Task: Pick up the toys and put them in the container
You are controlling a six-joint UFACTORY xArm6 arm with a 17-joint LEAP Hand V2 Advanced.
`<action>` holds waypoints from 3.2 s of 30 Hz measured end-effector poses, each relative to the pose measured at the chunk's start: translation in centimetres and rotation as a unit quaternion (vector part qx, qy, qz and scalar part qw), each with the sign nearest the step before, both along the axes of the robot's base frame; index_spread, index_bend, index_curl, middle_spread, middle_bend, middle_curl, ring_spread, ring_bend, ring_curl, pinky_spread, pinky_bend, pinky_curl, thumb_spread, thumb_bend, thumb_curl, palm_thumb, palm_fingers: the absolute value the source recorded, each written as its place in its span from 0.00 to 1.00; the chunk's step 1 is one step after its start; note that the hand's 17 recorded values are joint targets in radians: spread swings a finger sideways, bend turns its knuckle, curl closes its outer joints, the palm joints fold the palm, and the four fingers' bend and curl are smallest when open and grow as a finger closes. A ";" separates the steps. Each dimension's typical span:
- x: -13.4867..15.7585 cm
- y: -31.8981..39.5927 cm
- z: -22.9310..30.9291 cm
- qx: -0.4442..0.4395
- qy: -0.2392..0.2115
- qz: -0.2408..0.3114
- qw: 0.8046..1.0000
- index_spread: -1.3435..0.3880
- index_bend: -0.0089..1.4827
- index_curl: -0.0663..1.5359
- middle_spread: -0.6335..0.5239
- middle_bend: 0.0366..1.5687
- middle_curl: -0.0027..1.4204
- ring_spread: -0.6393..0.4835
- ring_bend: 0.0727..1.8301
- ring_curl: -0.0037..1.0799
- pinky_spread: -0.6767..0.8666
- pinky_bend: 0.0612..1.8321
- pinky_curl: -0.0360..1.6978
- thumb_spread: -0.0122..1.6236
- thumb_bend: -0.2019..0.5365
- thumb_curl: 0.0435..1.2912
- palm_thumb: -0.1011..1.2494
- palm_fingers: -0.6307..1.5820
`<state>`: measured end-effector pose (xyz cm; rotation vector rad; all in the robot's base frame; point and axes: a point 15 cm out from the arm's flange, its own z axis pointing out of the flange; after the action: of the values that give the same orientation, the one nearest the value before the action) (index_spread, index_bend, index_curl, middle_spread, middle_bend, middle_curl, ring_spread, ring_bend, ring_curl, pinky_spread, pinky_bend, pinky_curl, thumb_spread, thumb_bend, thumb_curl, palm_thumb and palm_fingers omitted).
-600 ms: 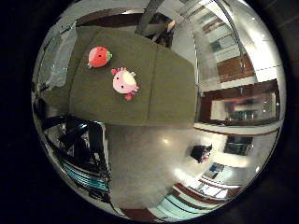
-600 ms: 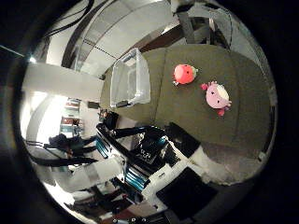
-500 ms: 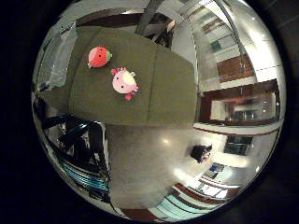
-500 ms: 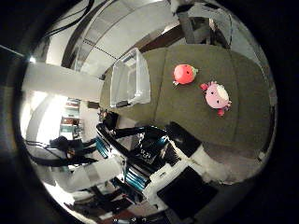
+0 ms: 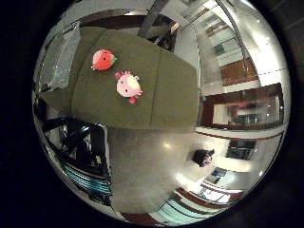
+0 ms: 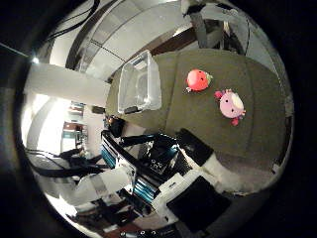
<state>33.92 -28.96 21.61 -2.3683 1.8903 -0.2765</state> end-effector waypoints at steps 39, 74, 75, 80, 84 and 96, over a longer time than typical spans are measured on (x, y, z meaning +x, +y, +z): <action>16.3 2.4 -15.2 0.009 0.082 0.090 0.993 0.55 0.12 0.22 0.58 0.10 0.22 0.72 0.11 0.25 0.64 0.23 0.13 0.66 0.24 0.20 0.46 0.29; 22.1 3.6 -29.9 -0.006 0.139 0.071 0.988 0.55 0.12 0.23 0.59 0.10 0.22 0.72 0.11 0.25 0.65 0.22 0.12 0.65 0.24 0.20 0.41 0.29; 21.9 3.7 -30.3 -0.004 0.141 0.070 0.988 0.55 0.12 0.23 0.59 0.10 0.22 0.72 0.11 0.25 0.65 0.22 0.12 0.65 0.24 0.20 0.41 0.29; 21.7 3.8 -31.4 -0.002 0.146 0.063 0.987 0.55 0.12 0.23 0.59 0.10 0.21 0.72 0.11 0.25 0.65 0.22 0.12 0.65 0.24 0.20 0.42 0.29; 21.7 4.4 -32.0 -0.001 0.149 0.061 0.987 0.55 0.12 0.23 0.59 0.10 0.21 0.72 0.10 0.25 0.64 0.22 0.12 0.65 0.24 0.19 0.42 0.29; 21.5 5.7 -34.4 -0.009 0.155 0.050 0.987 0.57 0.12 0.23 0.59 0.10 0.22 0.72 0.09 0.25 0.65 0.21 0.12 0.64 0.24 0.20 0.44 0.31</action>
<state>55.40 -23.24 -12.81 -2.6363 1.8832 0.0889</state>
